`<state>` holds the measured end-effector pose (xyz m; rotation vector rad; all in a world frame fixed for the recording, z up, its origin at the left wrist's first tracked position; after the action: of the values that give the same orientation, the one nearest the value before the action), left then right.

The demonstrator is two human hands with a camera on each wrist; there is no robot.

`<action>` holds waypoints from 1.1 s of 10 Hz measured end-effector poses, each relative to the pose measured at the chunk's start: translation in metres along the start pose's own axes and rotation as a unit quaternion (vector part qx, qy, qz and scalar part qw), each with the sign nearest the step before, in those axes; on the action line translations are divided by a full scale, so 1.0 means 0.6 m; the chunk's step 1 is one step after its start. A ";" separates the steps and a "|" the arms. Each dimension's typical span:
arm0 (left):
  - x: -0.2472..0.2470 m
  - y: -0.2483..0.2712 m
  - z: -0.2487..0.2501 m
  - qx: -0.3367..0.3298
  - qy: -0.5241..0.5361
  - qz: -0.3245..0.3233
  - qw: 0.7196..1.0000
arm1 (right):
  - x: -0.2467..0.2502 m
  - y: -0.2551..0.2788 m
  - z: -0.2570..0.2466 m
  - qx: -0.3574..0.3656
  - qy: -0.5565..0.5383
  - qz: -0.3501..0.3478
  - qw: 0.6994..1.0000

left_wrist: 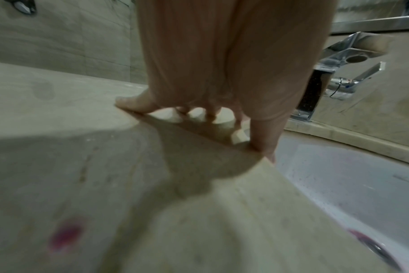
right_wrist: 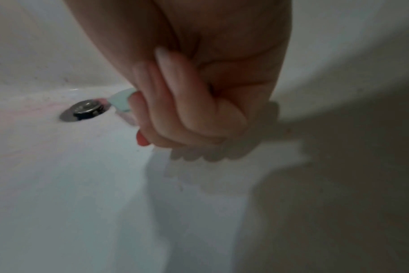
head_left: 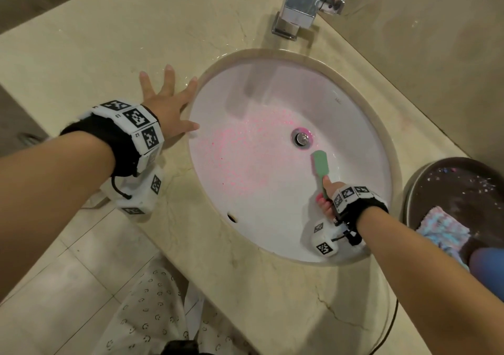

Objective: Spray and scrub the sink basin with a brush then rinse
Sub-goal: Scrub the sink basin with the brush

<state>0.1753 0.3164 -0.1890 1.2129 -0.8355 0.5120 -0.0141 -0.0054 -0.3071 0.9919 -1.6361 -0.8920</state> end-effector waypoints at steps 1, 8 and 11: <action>-0.001 -0.002 -0.002 0.003 0.005 0.001 1.000 | -0.050 0.013 -0.007 -0.032 0.029 -0.047 0.998; -0.001 -0.001 -0.001 0.002 0.006 0.000 1.000 | -0.005 -0.009 -0.001 -0.041 0.010 -0.022 0.999; 0.001 0.002 0.000 0.008 0.014 -0.004 1.000 | -0.109 0.044 -0.019 -0.024 0.107 -0.156 0.982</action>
<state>0.1745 0.3166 -0.1879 1.2202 -0.8045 0.5292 0.0035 0.0642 -0.3043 1.2858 -1.2925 -0.9886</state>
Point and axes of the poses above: each hand's wrist, its own y-axis away from the middle knuckle, its own x-axis out of the back of the hand, z = x × y, the point moved 3 cm from there along -y, towards the middle knuckle, and after that the axes turned 6 degrees about -y, right-handed, at the moved point
